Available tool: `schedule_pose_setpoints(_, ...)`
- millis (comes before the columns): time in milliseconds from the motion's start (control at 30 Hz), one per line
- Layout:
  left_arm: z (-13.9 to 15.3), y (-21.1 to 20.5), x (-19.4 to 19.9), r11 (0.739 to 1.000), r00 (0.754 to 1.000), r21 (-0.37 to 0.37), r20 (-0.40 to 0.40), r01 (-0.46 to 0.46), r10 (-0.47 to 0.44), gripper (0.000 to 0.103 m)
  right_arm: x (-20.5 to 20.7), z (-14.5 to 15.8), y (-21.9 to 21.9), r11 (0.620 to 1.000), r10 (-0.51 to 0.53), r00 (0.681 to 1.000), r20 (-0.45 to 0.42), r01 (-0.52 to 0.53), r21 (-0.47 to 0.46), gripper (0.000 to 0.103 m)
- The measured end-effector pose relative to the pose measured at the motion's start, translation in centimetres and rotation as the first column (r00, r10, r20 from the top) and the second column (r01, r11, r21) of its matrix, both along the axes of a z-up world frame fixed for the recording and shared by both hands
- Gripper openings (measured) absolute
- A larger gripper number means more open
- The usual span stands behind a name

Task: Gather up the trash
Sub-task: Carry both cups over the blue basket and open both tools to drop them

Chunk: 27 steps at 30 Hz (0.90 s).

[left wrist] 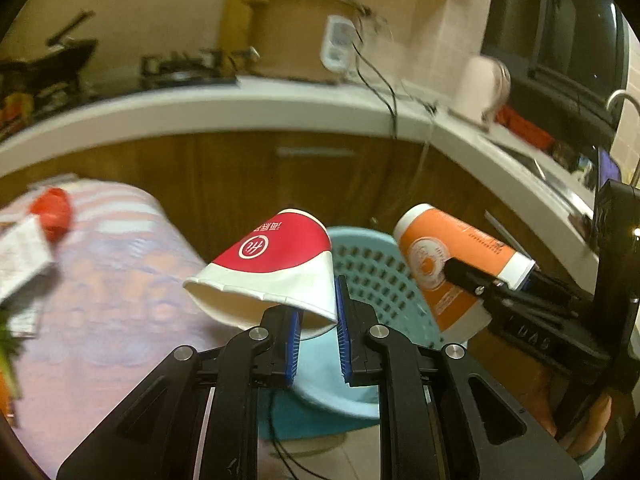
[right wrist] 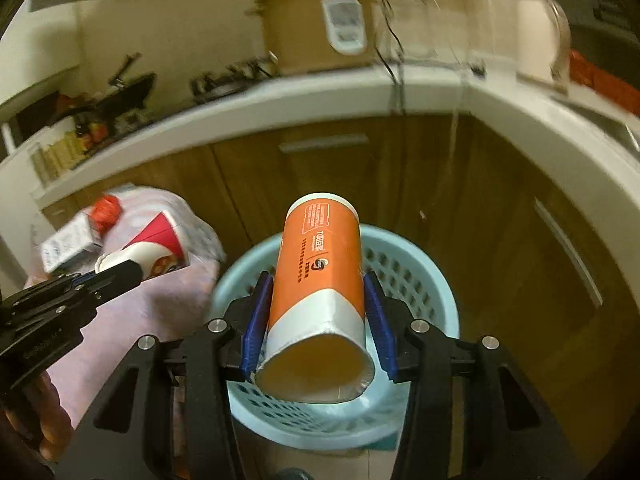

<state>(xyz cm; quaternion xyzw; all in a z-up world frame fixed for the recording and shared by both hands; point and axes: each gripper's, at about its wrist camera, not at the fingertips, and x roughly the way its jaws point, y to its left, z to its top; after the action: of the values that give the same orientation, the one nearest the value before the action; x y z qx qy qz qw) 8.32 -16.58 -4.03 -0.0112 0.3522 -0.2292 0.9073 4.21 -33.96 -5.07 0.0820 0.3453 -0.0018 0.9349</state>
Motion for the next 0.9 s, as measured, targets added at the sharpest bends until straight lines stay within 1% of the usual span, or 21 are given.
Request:
schedule_pose_setpoints(133,-3.1,-2.1,1.5,0.999,0.994,0.0,-0.1,0.039,-0.038,0.014,1.1,-2.8,-1.7,0.999,-0.015,0.995,-0.096,0.019,0.042,0.044)
schedule_pose_setpoints(200,-4.2,-2.4,1.8,0.999,0.99,-0.002,-0.136,0.045,-0.044,0.014,1.7,-3.7,-2.0,0.998,-0.014,0.992,-0.125,0.021,0.056,0.044)
schedule_pose_setpoints(333,-5.8,-3.0,2.1,0.998,0.984,0.014,-0.17,0.053,-0.05,0.014,2.4,-5.0,-2.2,0.997,-0.013,0.987,-0.162,0.025,0.075,0.045)
schedule_pose_setpoints(367,-6.0,-3.2,2.3,0.998,0.983,0.014,-0.176,0.056,-0.053,0.014,2.5,-5.1,-2.2,0.996,-0.015,0.986,-0.168,0.028,0.079,0.047)
schedule_pose_setpoints(400,-6.1,-3.2,2.3,0.998,0.982,0.015,-0.179,0.058,-0.055,0.015,2.6,-5.2,-2.3,0.996,-0.021,0.985,-0.171,0.035,0.078,0.047)
schedule_pose_setpoints(433,-6.2,-3.1,2.3,0.999,0.983,0.019,-0.178,0.049,-0.045,0.018,2.5,-5.3,-2.3,0.996,-0.026,0.985,-0.173,0.04,0.078,0.048)
schedule_pose_setpoints(467,-6.2,-3.0,2.3,0.999,0.983,0.02,-0.179,0.046,-0.042,0.03,2.7,-5.4,-2.4,0.996,-0.027,0.984,-0.177,0.042,0.084,0.048)
schedule_pose_setpoints(533,-6.0,-2.7,2.0,0.999,0.986,0.026,-0.166,0.036,-0.031,0.036,2.7,-5.5,-2.6,0.994,-0.024,0.984,-0.178,0.042,0.096,0.048)
schedule_pose_setpoints(600,-6.0,-2.3,1.8,0.999,0.985,0.024,-0.17,0.04,-0.035,0.037,2.6,-5.5,-2.7,0.995,-0.031,0.983,-0.18,0.048,0.089,0.053)
schedule_pose_setpoints(800,-5.3,-1.8,1.4,0.999,0.986,0.008,-0.164,0.036,-0.034,0.038,2.2,-4.6,-1.8,0.996,-0.014,0.987,-0.16,0.028,0.084,0.053)
schedule_pose_setpoints(900,-5.1,-1.6,1.6,0.999,0.984,-0.018,-0.174,0.047,-0.049,0.039,1.9,-3.8,-1.4,0.997,-0.011,0.99,-0.14,0.022,0.077,0.053)
